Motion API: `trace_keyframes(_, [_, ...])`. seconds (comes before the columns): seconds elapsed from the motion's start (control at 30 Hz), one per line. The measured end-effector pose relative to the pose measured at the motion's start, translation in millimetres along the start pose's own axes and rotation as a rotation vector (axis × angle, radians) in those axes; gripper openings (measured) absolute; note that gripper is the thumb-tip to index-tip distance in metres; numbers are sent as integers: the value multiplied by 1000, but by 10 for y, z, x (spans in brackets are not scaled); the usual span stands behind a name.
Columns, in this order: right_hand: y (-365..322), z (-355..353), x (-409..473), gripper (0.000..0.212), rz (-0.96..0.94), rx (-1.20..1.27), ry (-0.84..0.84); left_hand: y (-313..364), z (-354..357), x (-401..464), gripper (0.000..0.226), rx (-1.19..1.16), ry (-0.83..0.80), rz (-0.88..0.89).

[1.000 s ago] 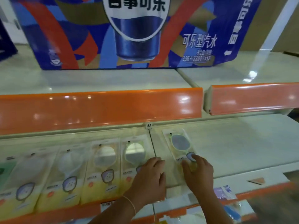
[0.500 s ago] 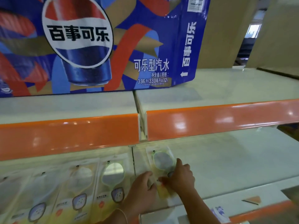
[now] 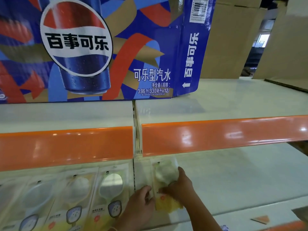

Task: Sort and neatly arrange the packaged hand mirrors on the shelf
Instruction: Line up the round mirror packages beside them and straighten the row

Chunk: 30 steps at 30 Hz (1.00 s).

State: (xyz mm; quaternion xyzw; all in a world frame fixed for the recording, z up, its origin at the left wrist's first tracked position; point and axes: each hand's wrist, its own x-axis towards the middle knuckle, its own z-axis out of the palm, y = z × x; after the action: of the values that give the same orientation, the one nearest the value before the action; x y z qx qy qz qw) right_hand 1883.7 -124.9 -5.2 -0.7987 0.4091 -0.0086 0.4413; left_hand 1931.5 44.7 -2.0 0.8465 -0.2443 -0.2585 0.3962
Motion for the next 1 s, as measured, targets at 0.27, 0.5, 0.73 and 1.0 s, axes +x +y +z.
trace_keyframes(0.27, [128, -127, -221, 34, 73, 709, -205, 88, -32, 57, 23, -651, 46, -203])
trace_keyframes(0.5, [1, 26, -619, 21, -89, 580, -230, 123, -252, 3, 28, -687, 114, -341])
trace_keyframes(0.73, [-147, 321, -749, 24, -4, 555, -321, -179, -488, -192, 31, -448, 156, -285])
trace_keyframes(1.0, [-307, 692, -687, 30, -105, 351, -193, -442, -884, -390, 28, -349, 178, -284])
